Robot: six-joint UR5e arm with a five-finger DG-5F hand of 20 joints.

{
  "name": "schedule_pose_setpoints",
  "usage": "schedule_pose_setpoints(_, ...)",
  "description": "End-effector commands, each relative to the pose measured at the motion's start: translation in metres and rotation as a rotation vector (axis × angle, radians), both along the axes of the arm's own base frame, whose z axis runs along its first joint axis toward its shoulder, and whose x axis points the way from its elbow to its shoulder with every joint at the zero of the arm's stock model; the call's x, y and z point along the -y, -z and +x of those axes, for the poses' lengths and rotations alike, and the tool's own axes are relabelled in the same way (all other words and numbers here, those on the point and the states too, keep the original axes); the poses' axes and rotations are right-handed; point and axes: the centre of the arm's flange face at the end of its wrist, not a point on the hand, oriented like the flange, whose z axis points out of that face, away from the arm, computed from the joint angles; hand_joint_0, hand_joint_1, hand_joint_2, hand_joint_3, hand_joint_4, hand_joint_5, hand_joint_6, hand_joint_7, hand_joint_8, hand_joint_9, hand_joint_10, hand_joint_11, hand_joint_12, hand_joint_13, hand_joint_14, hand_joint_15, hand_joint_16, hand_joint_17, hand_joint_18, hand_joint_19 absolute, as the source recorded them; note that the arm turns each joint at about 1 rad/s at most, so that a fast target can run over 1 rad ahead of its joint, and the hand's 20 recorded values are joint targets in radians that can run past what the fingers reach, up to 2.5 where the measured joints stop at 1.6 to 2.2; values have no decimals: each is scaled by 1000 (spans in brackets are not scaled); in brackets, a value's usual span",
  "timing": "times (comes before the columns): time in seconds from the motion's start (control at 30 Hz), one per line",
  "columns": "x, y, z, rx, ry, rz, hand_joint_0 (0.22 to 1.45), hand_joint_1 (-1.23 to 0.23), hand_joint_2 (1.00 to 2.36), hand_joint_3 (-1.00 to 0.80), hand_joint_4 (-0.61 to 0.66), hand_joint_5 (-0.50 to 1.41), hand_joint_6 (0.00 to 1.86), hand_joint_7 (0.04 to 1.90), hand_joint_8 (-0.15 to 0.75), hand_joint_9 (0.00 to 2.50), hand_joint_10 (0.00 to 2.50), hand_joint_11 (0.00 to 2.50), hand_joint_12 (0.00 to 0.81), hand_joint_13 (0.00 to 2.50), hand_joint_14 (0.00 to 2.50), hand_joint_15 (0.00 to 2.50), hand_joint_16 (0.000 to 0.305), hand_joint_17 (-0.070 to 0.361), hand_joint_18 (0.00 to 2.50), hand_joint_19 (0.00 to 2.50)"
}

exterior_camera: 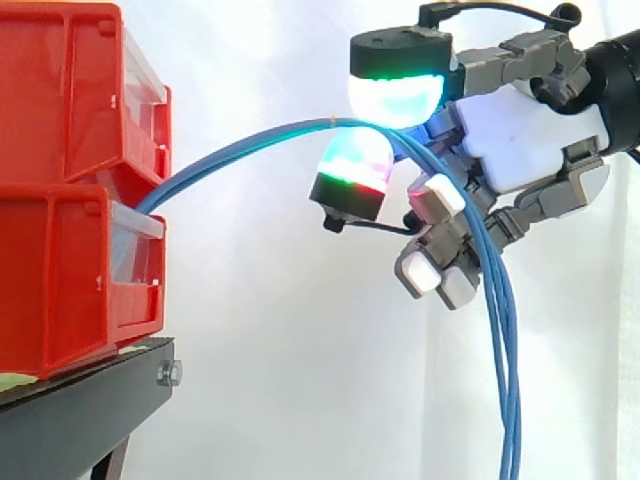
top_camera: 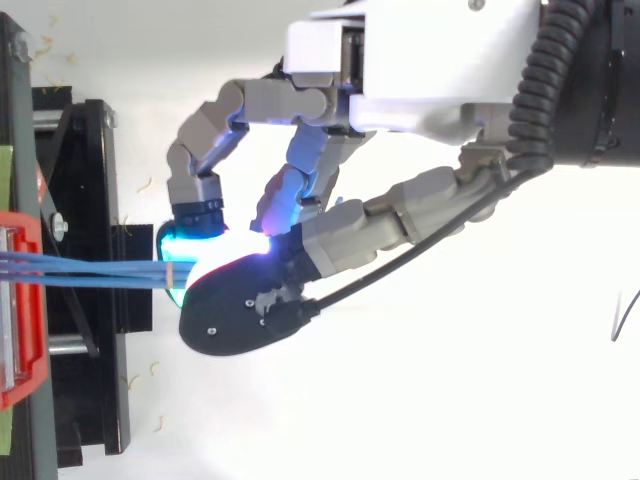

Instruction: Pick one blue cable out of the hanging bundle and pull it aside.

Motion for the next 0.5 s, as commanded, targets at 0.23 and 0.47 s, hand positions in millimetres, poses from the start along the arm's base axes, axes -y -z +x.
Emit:
schedule_pose_setpoints(0.23,2,1,0,-2,2,0,835,-959,1012,-318,-126,-69,936,1188,214,1145,25,544,339,752,23,512,46,104,610,641)
schedule_pose_setpoints(0.47,3,1,0,-3,4,0,852,-962,1007,-410,-142,-67,939,1203,211,1167,22,528,338,764,22,510,46,103,620,644)
